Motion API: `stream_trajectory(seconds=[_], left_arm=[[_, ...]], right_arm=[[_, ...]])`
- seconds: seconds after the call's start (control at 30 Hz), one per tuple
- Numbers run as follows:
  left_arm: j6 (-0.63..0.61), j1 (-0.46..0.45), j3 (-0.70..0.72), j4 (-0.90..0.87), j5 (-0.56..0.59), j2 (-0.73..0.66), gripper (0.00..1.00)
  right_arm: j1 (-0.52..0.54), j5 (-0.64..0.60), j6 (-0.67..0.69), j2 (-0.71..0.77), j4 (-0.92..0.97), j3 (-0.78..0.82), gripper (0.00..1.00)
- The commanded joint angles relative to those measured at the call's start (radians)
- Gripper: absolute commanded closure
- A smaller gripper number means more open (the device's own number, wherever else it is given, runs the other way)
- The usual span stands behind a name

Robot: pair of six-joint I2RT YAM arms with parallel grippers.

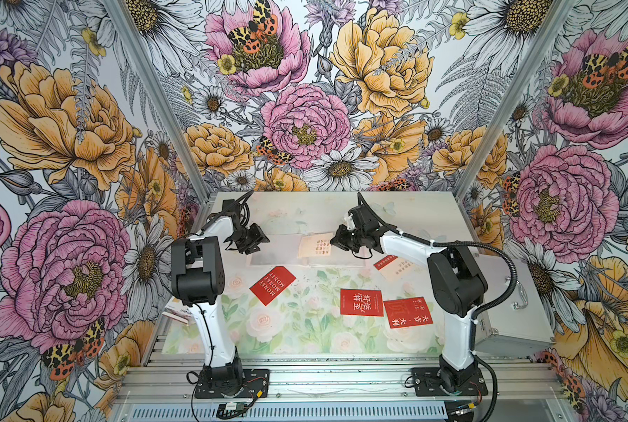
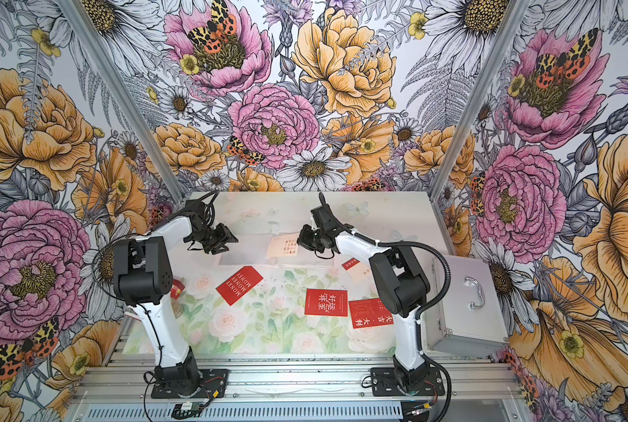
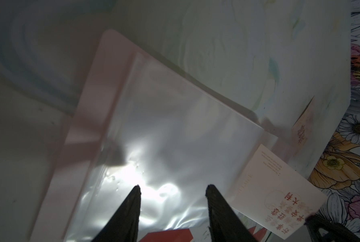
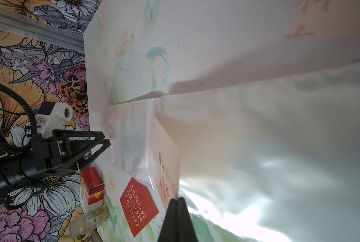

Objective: Place the photos into the photo albums
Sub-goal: Insert the photo into the photo album.

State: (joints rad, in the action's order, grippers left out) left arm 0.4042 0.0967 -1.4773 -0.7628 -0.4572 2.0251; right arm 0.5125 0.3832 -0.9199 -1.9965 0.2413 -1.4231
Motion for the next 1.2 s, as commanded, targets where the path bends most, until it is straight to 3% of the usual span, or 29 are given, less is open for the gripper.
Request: stream_trajectory(seconds=[0.0,0.57,1.17], left_arm=[[0.002,0.008,-0.018,0.0,-0.029,0.018,0.48],[0.009,0.007,-0.022,0.0,-0.055,0.02,0.48],[0.012,-0.001,-0.024,0.002,-0.072,0.012,0.48]], right_arm=[[0.002,-0.033,-0.002,0.018,-0.021,0.012,1.0],[0.04,0.03,-0.005,-0.12,-0.019,-0.103,1.0],[0.099,-0.016,0.009,-0.351,0.072,-0.428,1.0]])
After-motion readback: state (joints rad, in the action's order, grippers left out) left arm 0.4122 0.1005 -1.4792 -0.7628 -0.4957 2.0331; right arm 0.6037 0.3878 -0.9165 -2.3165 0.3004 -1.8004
